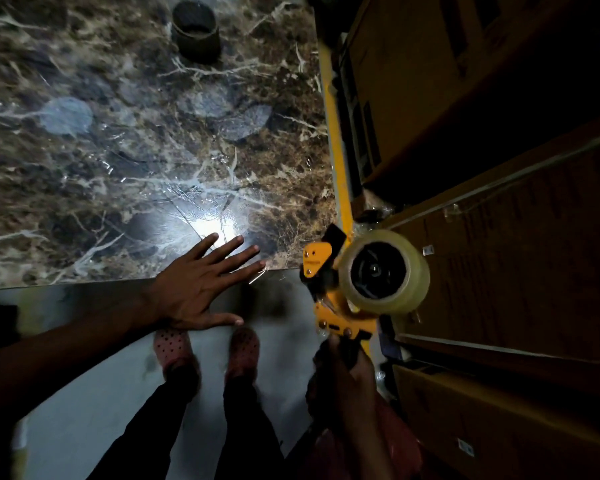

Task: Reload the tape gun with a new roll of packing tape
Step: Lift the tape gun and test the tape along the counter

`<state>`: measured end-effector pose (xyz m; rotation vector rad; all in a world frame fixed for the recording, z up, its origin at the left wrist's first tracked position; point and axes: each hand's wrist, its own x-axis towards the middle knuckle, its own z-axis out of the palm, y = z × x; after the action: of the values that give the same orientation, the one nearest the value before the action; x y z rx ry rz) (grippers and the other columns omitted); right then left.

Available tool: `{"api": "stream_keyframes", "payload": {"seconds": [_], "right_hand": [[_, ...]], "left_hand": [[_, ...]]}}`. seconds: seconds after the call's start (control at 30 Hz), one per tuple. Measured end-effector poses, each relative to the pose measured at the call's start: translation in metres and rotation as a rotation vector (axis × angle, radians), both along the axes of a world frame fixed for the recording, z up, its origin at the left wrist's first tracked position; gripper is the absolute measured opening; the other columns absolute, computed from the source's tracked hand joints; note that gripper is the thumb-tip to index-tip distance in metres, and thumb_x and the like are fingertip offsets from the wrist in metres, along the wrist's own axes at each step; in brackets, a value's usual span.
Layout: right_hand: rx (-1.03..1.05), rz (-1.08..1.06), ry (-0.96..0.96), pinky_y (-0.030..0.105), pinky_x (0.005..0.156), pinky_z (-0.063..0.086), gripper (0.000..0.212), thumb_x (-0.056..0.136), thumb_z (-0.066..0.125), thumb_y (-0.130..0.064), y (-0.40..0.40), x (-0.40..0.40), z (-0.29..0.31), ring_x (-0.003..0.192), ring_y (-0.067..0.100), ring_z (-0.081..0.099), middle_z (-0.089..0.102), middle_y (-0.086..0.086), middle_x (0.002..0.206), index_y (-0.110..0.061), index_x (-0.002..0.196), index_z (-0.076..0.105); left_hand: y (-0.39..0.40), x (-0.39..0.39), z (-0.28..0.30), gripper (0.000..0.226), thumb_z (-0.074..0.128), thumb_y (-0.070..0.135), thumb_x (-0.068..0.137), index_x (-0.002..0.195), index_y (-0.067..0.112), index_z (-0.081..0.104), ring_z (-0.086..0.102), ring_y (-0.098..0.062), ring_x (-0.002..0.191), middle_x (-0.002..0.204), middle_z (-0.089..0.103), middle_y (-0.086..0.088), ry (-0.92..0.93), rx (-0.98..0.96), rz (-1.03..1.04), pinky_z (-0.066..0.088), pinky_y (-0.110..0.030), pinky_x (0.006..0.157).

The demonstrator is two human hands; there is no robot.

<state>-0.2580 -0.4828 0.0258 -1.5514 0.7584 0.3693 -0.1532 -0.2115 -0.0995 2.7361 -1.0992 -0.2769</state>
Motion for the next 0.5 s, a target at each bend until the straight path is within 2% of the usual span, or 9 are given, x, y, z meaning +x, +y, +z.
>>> {"api": "stream_keyframes", "payload": {"seconds": [0.07, 0.13, 0.3, 0.4, 0.5], "right_hand": [[0.051, -0.018, -0.044, 0.023, 0.049, 0.039, 0.043, 0.096, 0.067, -0.051, 0.008, 0.027, -0.013, 0.043, 0.013, 0.045, 0.049, -0.003, 0.055, -0.013, 0.078, 0.059], [0.063, 0.035, -0.062, 0.032, 0.059, 0.044, 0.047, 0.082, 0.073, -0.067, 0.019, 0.057, -0.021, 0.049, 0.018, 0.052, 0.056, 0.000, 0.058, -0.020, 0.076, 0.067], [0.257, 0.094, -0.097, 0.030, 0.046, 0.047, 0.048, 0.094, 0.054, -0.053, 0.045, 0.118, -0.030, 0.036, 0.022, 0.057, 0.051, 0.006, 0.053, -0.005, 0.093, 0.054], [0.265, 0.150, -0.101, 0.029, 0.047, 0.049, 0.047, 0.101, 0.049, -0.050, 0.050, 0.138, -0.043, 0.037, 0.022, 0.057, 0.054, 0.007, 0.052, -0.005, 0.091, 0.052], [0.267, 0.171, -0.072, 0.026, 0.042, 0.049, 0.043, 0.109, 0.044, -0.042, 0.054, 0.152, -0.054, 0.036, 0.022, 0.057, 0.055, 0.007, 0.051, -0.004, 0.089, 0.051]], "left_hand": [[0.004, -0.002, 0.009, 0.100, 0.039, 0.088, 0.094, 0.172, 0.027, 0.027, 0.020, -0.036, 0.166, 0.180, 0.025, -0.004, 0.056, 0.028, -0.002, 0.019, -0.060, 0.131], [0.011, -0.002, 0.005, 0.099, 0.040, 0.087, 0.094, 0.172, 0.027, 0.027, 0.021, -0.035, 0.166, 0.180, 0.025, -0.003, 0.019, 0.004, 0.016, 0.017, -0.059, 0.131], [0.031, 0.007, 0.006, 0.100, 0.036, 0.088, 0.095, 0.172, 0.025, 0.025, 0.023, -0.036, 0.166, 0.180, 0.025, -0.005, -0.002, 0.026, 0.110, 0.018, -0.059, 0.131], [0.041, 0.016, 0.004, 0.101, 0.033, 0.088, 0.095, 0.173, 0.026, 0.022, 0.021, -0.035, 0.166, 0.180, 0.023, -0.005, -0.015, 0.033, 0.140, 0.022, -0.061, 0.131], [0.043, 0.024, 0.002, 0.101, 0.033, 0.089, 0.095, 0.173, 0.025, 0.023, 0.022, -0.035, 0.166, 0.180, 0.024, -0.005, -0.029, 0.036, 0.171, 0.024, -0.060, 0.130]]}}
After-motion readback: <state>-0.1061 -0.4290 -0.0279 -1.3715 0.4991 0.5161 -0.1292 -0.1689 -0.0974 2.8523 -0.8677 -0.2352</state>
